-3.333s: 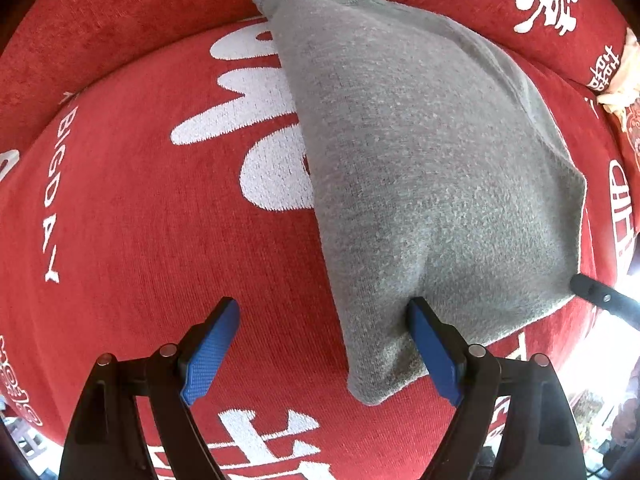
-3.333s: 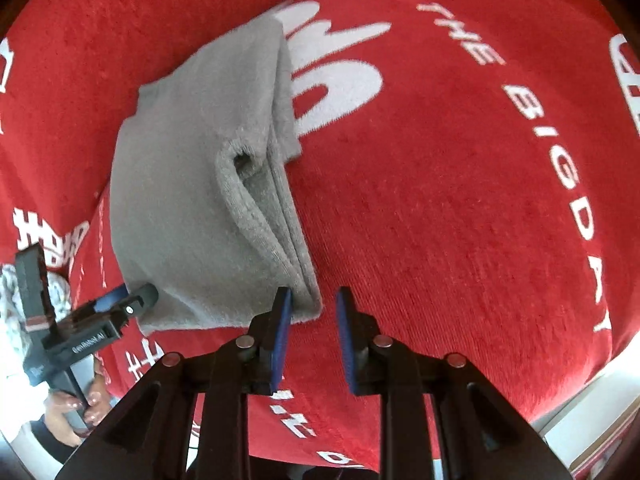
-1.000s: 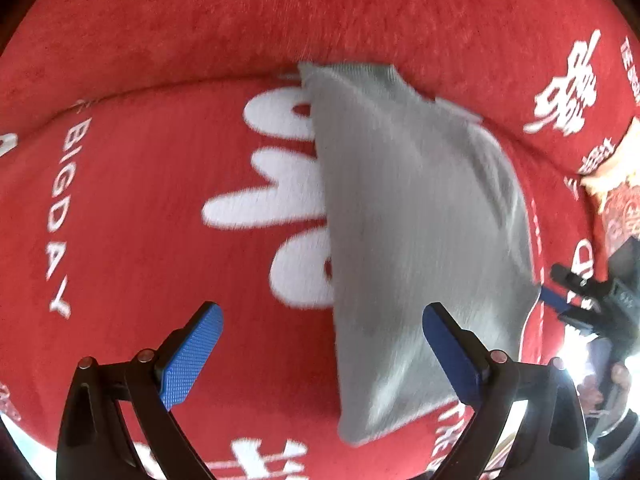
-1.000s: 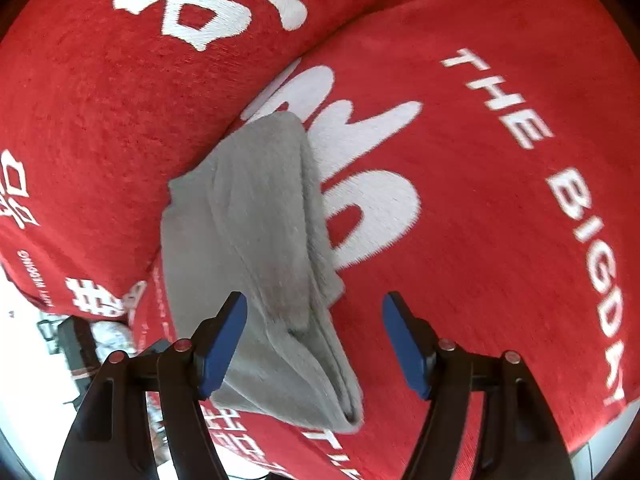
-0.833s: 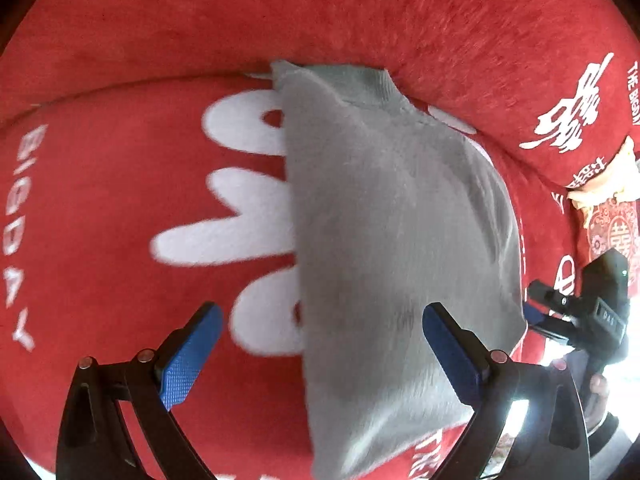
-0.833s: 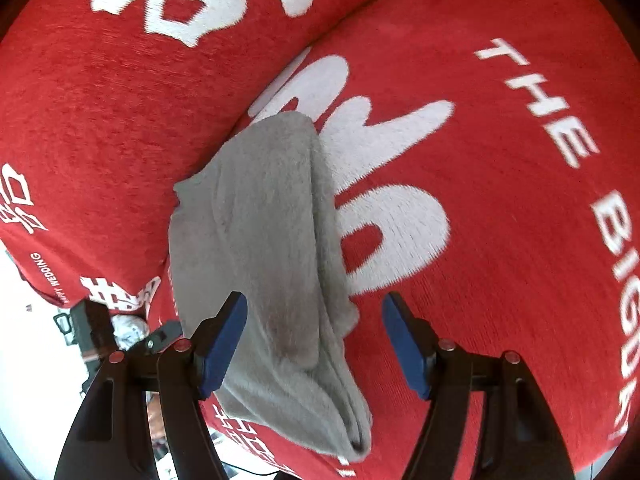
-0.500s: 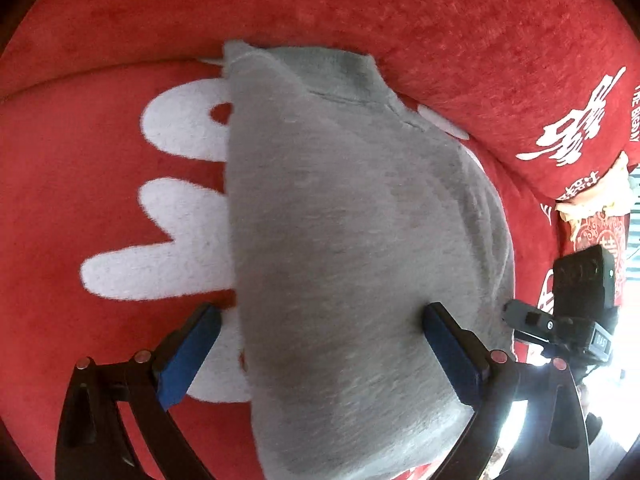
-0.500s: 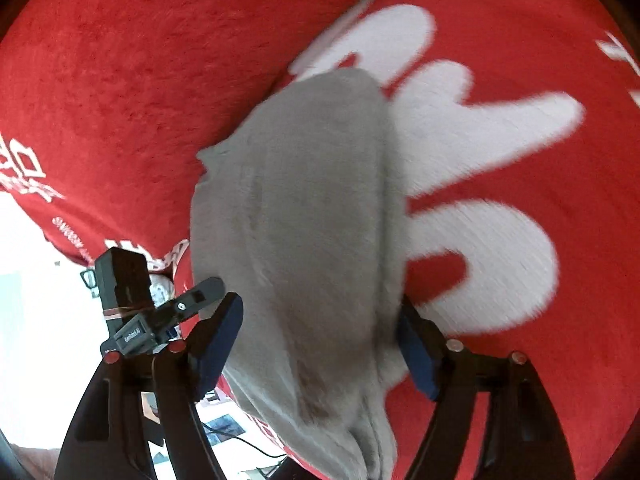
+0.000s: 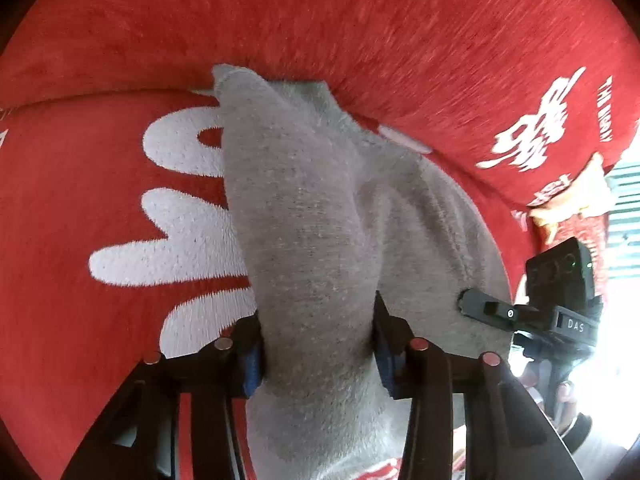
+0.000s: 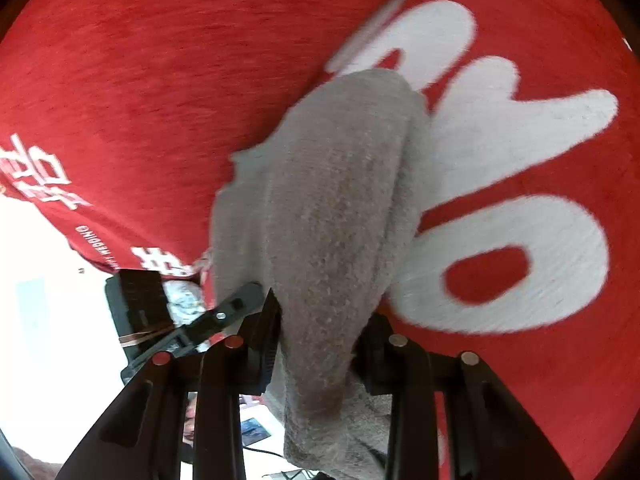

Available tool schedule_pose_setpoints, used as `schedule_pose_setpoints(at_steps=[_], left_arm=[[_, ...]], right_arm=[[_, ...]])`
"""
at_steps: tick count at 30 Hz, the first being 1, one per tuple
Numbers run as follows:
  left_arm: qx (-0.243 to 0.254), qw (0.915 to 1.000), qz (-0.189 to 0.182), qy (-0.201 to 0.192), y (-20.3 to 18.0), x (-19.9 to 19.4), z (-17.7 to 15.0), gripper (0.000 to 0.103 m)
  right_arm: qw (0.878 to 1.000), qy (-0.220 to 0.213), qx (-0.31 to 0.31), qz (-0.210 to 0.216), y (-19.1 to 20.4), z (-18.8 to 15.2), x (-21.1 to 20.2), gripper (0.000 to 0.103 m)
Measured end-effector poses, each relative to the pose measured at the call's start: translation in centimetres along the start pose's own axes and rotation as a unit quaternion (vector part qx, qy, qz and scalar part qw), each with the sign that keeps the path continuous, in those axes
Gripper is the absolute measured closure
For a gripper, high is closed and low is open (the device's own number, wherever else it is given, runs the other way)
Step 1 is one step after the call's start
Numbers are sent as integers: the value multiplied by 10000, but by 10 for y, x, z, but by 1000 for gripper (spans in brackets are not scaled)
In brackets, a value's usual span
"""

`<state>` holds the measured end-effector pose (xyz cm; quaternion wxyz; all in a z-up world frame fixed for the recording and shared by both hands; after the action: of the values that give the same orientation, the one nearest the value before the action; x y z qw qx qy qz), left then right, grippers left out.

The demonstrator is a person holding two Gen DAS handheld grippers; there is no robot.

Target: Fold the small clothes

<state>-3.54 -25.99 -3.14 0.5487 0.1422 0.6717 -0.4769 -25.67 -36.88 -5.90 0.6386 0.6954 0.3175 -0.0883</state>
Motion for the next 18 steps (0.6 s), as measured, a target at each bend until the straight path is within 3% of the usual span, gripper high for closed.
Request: schedule_pose_setpoints(at_steps=[7,14,18], left_arm=[[128,9995,-214,-167,13,-56,-22,59],[323,9989,180,-298,77,-134,-70,59],[208,9984,467,-236,125,-152,-95,59]], right_arm=[[9990,-166,-81,411,44,-38,-4,68],[9984,-28,-221,519,81,-97,37,68],[9978,198,-109,626,87,-123,83,69]])
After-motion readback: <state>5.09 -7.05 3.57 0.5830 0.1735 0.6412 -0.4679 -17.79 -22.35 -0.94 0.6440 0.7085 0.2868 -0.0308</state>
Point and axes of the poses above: each gripper's, at about its wrist camera, not at the fingertips, and x roughly the way its jaws point, y to its left, z to its top, the point moved 2 cm from there along x, roughly the way its jaws point, and after that the axes turned 3 degrees about z, right-handed, at the moved point
